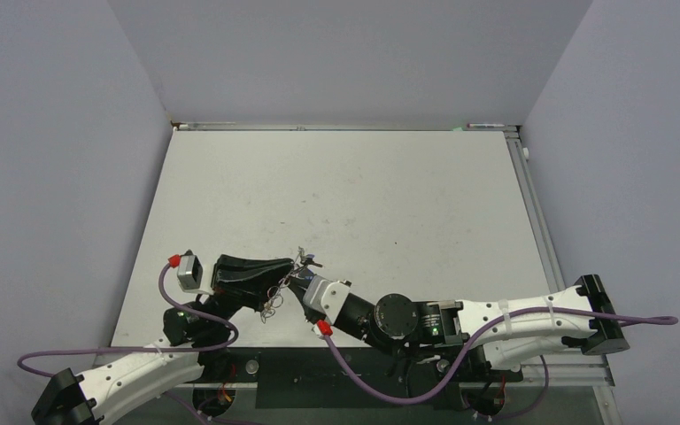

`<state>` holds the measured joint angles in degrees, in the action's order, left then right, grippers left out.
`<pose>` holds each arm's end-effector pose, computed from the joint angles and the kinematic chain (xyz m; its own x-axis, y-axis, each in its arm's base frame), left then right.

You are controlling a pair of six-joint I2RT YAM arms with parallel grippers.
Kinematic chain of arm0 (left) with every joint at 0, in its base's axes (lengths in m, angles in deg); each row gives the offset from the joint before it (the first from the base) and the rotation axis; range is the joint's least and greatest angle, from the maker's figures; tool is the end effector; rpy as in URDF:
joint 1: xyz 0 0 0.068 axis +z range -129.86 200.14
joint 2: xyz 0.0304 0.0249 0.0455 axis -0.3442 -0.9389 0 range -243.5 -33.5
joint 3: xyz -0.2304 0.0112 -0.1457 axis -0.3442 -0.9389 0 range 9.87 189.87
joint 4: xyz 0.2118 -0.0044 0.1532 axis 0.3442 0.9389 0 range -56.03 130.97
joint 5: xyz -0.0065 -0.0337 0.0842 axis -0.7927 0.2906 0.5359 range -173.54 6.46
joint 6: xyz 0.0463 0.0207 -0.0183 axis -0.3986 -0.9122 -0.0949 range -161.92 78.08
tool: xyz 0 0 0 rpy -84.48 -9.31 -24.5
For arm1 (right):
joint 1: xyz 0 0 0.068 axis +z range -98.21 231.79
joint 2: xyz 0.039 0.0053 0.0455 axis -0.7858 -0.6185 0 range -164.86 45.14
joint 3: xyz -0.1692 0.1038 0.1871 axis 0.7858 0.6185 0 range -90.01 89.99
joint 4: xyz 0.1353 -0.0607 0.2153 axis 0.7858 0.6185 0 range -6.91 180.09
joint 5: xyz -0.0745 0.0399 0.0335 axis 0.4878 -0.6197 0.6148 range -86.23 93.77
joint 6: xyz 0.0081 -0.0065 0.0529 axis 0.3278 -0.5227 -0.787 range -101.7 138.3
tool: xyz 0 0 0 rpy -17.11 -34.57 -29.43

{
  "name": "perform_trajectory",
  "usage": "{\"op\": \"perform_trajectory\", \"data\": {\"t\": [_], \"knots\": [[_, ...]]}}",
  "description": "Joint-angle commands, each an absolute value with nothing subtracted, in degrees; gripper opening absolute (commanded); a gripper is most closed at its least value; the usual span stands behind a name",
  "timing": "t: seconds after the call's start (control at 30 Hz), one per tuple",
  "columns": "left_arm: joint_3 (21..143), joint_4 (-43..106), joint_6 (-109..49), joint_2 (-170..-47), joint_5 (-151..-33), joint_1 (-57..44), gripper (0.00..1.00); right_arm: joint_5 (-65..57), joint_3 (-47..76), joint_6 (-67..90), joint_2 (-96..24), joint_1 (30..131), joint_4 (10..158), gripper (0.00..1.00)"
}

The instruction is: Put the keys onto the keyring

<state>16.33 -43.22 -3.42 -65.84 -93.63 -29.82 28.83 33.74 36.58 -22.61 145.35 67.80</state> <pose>0.0671 -0.0896 0.2870 -0.1201 -0.8098 -0.5744 0.9576 0.0582 -0.2822 -0.0023 0.2784 0.3747 0.2879 -0.0521 -0.9562 -0.8847 0.3679 -0.2864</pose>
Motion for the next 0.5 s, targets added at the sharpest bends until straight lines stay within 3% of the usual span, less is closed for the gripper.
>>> {"op": "perform_trajectory", "data": {"t": [0.0, 0.27, 0.47], "knots": [[17.28, -44.52, -3.87, -64.76, -92.01, -29.97, 0.0, 30.82, 32.98, 37.15, -21.78, 146.36, 67.42, 0.05], [17.46, -44.4, -3.7, -63.52, -93.21, -30.06, 0.0, 23.42, 36.45, 30.59, -13.75, 146.36, 71.48, 0.41], [17.68, -46.89, -2.62, -64.78, -94.76, -30.05, 0.0, 23.49, 40.94, 27.0, -8.9, 145.22, 70.96, 0.44]]}}
